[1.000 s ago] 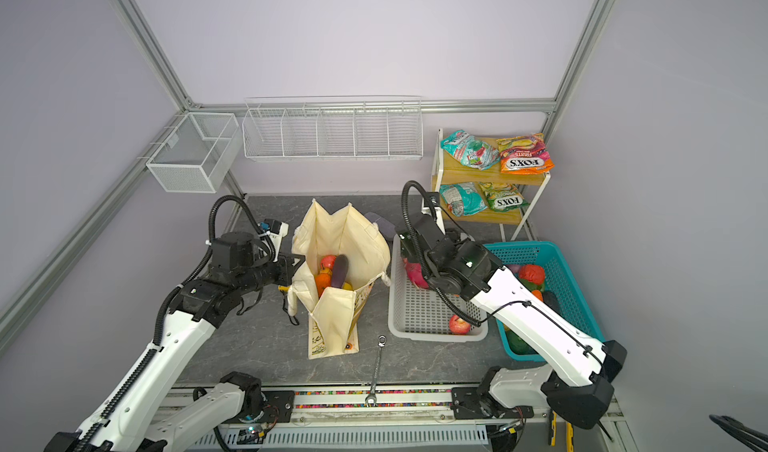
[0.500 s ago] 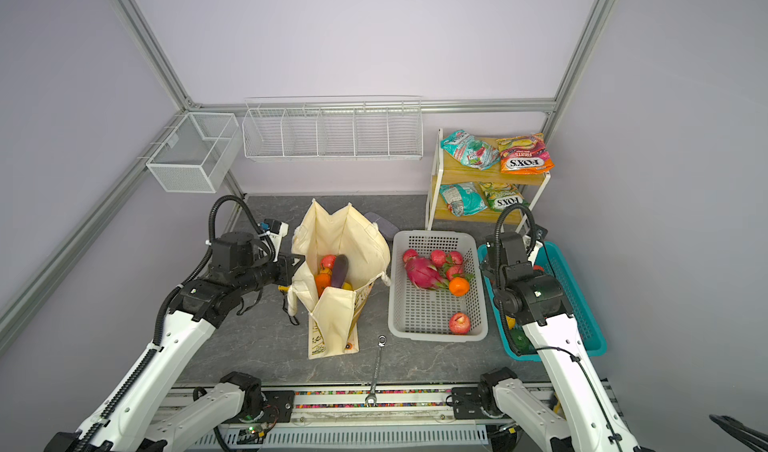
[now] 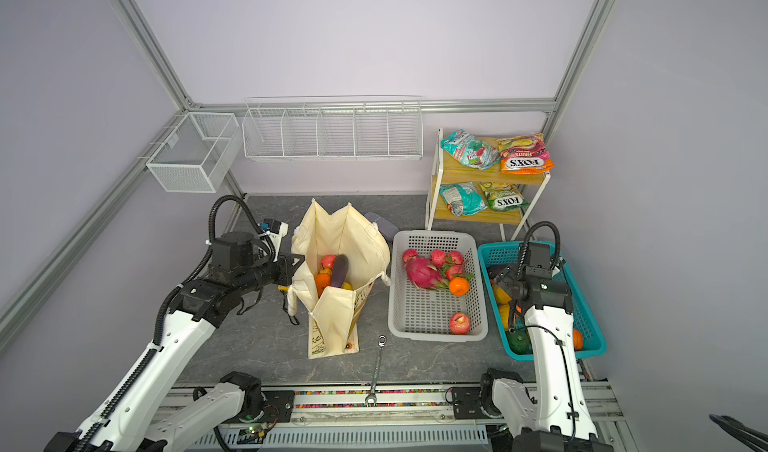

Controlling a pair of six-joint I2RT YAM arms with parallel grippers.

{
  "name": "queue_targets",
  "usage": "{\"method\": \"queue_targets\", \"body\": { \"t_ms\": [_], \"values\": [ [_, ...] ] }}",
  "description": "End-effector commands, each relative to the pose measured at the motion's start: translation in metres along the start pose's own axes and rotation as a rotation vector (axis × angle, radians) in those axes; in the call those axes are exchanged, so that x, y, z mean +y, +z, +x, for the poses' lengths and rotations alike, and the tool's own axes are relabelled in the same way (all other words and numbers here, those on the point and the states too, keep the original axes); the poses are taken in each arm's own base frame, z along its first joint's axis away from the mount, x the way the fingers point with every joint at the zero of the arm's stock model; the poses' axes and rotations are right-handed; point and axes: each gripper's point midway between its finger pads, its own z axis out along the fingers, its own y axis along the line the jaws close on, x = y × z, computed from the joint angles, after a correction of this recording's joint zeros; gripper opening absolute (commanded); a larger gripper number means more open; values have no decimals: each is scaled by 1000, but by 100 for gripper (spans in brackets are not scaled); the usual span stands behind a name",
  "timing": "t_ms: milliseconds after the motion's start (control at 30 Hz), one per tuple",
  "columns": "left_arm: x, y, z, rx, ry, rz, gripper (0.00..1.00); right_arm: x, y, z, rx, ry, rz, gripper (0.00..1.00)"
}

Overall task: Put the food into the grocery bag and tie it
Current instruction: 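Lower the right gripper onto the yellow mango in the teal basket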

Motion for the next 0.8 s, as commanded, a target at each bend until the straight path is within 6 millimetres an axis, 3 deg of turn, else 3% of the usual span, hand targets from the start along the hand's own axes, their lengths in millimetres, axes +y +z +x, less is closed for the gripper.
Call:
{"method": "queue_targets", "body": {
  "t_ms": [0,767],
  "values": [
    [-2,-1,-3,-17,23,5,0,11,10,2,56,33,-74,88],
    [-4,-4,-5,-26,24,13,0,6,73,11,227,157,-8,89]
  ]
}}
